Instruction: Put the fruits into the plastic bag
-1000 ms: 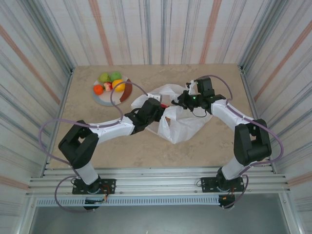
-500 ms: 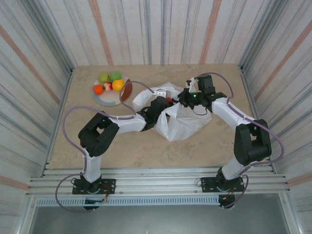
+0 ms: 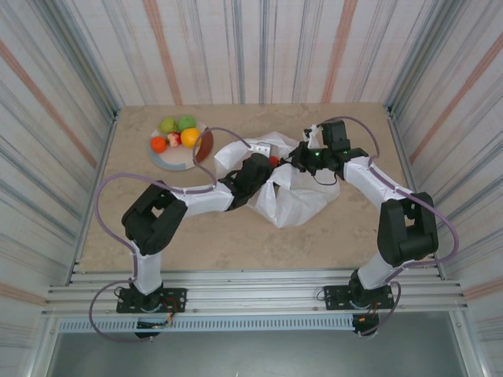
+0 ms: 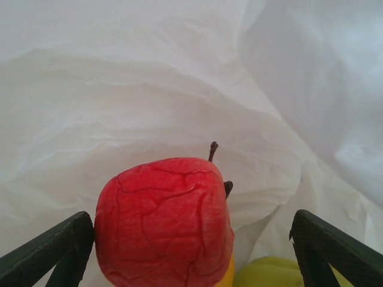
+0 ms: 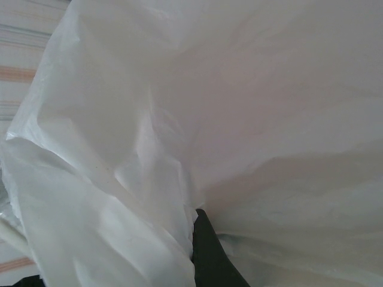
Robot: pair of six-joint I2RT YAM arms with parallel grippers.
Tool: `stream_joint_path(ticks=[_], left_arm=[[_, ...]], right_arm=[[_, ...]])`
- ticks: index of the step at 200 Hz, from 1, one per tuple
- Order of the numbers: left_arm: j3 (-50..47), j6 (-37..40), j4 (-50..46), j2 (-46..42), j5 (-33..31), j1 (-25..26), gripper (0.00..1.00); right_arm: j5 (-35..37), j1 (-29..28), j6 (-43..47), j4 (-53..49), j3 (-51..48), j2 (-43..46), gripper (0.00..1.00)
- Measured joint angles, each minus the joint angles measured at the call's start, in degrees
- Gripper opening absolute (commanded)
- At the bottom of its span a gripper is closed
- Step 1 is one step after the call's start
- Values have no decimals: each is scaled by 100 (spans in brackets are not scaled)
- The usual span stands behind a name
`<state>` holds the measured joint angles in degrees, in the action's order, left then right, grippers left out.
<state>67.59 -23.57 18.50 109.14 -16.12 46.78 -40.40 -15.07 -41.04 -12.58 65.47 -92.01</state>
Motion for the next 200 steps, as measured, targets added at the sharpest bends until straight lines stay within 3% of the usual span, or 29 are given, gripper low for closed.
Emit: stream_joint_path(ticks=[82, 154, 200], left_arm=[[-831, 85, -260, -1222, 850, 0, 85], [-1427, 63, -1106, -2516, 1567, 0, 78], [-2035, 35, -1574, -3668, 1764, 0, 80]], right_arm=[[-2, 210, 212, -254, 0, 0, 0], [-22, 236, 234, -245, 0, -66, 0], [-24, 236, 234, -245, 0, -111, 0]])
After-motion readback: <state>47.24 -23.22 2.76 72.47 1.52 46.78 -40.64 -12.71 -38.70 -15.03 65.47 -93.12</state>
